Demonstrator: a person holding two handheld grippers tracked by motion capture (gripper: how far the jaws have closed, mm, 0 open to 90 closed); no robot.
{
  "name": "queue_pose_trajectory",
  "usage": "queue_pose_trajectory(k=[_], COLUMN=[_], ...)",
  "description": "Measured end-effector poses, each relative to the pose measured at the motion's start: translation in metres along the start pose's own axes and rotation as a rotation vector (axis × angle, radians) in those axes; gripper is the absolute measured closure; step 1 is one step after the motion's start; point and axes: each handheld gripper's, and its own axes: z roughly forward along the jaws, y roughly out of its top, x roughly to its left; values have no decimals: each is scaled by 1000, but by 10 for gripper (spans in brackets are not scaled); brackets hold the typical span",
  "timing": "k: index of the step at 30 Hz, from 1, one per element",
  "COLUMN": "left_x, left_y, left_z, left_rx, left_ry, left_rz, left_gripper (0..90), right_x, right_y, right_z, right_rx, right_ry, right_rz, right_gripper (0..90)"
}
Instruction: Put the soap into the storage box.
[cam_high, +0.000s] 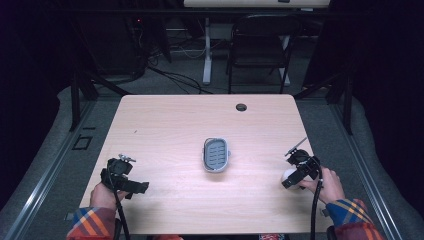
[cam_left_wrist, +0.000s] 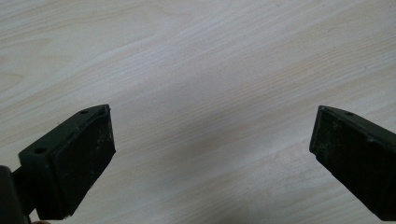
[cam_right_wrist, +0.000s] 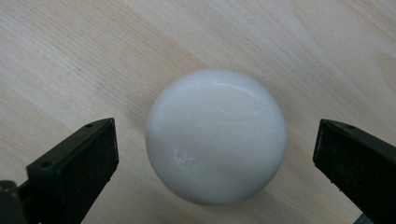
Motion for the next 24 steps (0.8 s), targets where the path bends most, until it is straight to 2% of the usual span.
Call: queue_pose_trajectory(k=[3,4,7,8,11,13,15,17,18,20,22,23,24], left_x=[0,0,0,-1,-1,-1,-1,-1,-1,-1,-1,-1,-1], left_y=[0,0,0,0,0,0,0,0,0,0,0,0,0], left_z=[0,0,0,0,0,1,1,1,1,1,1,1,1], left_rx=[2,3,1,5,3,4,4,5,5,6,9,9,9], left_ry=[-1,-1,-1,-1,-2,-3,-4,-4,-4,-4,-5,-5,-5], left_rz=[4,4,4,8,5,4,7,7,7,8,11,8,8], left_gripper=[0,0,0,0,0,0,0,0,0,0,0,0,0], right_x=[-2,-1,1,-1,0,1,0,0,1,-1,0,4,4], right_y=[3,2,1,3,3,2,4,3,1,4,4,1,1], right_z=[3,5,5,3,4,7,5,6,9,4,6,12,12], right_rx=[11,-13,-22,9,16,-1,38,31,-3,65,45,-28,-28], right_ry=[8,16,9,13,6,-1,-14,-8,-2,-14,-8,4,4], right_rz=[-12,7,11,-20,-22,-3,-29,-22,5,-50,-36,20,20], right_gripper=[3,14,58,96,138,148,178,188,192,207,217,218,218])
